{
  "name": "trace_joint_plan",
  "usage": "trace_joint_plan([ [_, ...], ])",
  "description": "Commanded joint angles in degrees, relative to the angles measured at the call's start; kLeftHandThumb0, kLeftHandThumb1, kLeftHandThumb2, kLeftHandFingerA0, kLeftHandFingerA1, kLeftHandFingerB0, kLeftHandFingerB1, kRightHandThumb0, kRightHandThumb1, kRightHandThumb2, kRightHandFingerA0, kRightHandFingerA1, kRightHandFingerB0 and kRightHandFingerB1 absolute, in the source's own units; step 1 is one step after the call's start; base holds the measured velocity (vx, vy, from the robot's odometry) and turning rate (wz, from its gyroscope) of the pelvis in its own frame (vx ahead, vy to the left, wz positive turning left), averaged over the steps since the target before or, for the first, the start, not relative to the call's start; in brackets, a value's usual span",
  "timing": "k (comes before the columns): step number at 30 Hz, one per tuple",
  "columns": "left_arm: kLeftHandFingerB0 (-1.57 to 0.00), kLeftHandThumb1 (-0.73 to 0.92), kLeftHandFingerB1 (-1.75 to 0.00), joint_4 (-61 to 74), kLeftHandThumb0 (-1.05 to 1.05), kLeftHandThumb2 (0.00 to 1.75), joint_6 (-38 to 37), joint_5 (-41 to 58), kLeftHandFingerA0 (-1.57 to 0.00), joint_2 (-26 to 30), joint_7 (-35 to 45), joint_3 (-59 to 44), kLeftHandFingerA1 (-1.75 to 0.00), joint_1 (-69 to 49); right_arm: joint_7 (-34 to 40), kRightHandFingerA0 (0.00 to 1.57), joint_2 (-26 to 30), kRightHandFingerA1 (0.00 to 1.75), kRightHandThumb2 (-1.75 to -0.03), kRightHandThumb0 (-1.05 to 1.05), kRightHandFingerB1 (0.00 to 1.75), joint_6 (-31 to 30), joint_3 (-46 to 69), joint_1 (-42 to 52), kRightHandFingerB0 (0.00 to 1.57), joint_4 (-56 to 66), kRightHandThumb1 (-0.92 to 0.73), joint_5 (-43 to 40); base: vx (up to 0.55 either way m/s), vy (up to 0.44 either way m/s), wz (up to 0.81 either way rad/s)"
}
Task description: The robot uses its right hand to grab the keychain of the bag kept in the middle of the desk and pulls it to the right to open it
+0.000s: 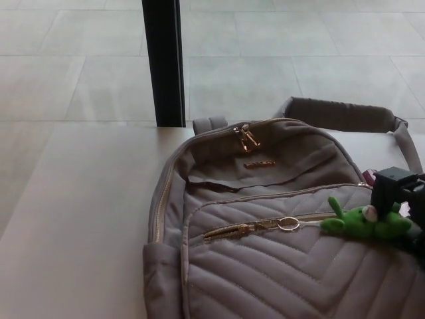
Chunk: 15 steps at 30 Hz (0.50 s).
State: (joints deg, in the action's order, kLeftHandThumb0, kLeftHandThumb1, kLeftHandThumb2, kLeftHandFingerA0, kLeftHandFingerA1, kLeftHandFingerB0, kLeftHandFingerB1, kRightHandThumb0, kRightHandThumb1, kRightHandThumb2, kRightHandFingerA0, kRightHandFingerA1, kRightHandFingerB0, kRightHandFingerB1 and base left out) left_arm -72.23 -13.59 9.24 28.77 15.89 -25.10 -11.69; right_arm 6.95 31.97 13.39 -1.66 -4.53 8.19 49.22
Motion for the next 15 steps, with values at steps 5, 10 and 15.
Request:
trace_joint_plan([
  [5,-0.52,0.92,-0.41,0.1,-0.82,0.81,0.7,0.9,-0.55,0.6,0.9,-0.1,-0.48,-1.1,1.5,0.97,2.0,1.75,-1.05,-0.23,1.65,-1.3,2.5,-2.4,0.68,-1.8,-0.44,-0.2,0.0,0.0,0.0],
  [10,-0.51,0.92,-0.41,0.0,-0.83,0.81,0.6,1.1,-0.57,0.6,0.8,-0.2,-0.49,-1.3,-1.4,0.98,4.0,1.75,-0.92,-0.27,1.41,-2.9,4.0,-5.1,0.81,-3.1,-0.57,-1.2,0.0,0.0,0.0],
  [15,-0.53,0.92,-0.41,0.6,-0.83,0.8,0.2,0.8,-0.58,0.5,0.4,0.1,-0.48,-1.9,-2.9,0.96,5.0,1.75,-1.08,-0.23,1.58,-3.5,5.6,-9.3,0.72,-5.6,-0.45,-3.9,0.0,0.0,0.0],
])
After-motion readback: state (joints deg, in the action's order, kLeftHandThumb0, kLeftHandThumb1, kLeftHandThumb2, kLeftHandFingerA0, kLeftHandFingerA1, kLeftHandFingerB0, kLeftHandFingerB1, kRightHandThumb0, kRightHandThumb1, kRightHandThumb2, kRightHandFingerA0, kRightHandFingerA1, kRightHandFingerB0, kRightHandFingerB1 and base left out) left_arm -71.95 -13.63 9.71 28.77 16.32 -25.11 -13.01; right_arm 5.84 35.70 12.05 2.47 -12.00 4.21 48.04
